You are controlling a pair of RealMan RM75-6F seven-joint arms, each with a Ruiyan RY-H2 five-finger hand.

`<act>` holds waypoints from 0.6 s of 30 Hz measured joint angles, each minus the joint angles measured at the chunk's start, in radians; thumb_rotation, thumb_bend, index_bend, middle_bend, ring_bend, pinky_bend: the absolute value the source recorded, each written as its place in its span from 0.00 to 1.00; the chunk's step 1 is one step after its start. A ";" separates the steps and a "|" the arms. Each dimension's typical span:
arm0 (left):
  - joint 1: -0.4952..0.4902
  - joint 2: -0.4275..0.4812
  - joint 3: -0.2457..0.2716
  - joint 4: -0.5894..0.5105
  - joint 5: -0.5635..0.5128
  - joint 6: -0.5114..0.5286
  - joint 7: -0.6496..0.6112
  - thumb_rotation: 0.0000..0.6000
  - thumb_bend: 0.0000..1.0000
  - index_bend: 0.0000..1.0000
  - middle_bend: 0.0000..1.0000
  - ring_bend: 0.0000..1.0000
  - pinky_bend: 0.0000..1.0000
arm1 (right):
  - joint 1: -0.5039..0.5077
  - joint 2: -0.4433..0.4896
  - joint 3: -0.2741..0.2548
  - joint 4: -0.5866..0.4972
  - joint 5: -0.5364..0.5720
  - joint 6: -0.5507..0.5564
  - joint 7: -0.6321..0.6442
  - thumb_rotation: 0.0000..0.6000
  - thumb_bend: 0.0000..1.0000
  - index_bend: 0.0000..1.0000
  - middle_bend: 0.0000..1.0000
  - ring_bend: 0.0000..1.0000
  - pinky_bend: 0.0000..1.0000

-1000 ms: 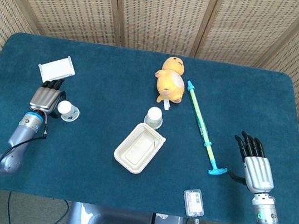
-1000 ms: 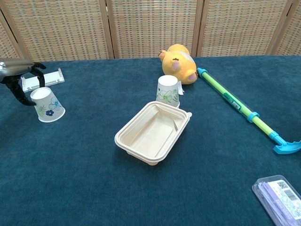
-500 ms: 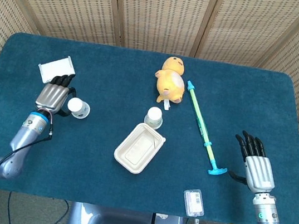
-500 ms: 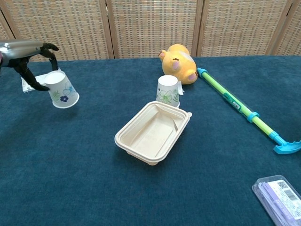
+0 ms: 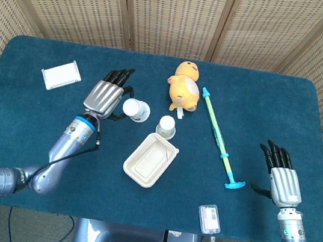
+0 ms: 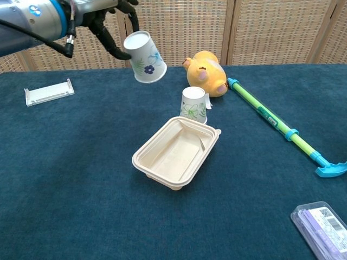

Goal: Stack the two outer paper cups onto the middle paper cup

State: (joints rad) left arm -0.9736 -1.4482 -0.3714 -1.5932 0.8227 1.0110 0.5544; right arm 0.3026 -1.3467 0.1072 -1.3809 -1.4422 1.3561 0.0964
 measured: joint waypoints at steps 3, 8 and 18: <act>-0.050 -0.042 -0.019 0.028 -0.032 -0.002 0.031 1.00 0.25 0.43 0.00 0.00 0.06 | -0.001 0.002 0.005 0.004 0.005 -0.003 0.016 1.00 0.25 0.10 0.00 0.00 0.00; -0.144 -0.125 -0.035 0.097 -0.122 -0.012 0.109 1.00 0.25 0.42 0.00 0.00 0.06 | -0.003 0.007 0.013 0.015 0.015 -0.012 0.047 1.00 0.25 0.10 0.00 0.00 0.00; -0.233 -0.229 -0.022 0.200 -0.208 -0.021 0.162 1.00 0.25 0.42 0.00 0.00 0.06 | -0.008 0.019 0.033 0.035 0.039 -0.027 0.110 1.00 0.25 0.10 0.00 0.00 0.00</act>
State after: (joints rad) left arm -1.2067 -1.6769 -0.3938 -1.3935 0.6144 0.9896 0.7164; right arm 0.2947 -1.3280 0.1403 -1.3457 -1.4029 1.3292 0.2059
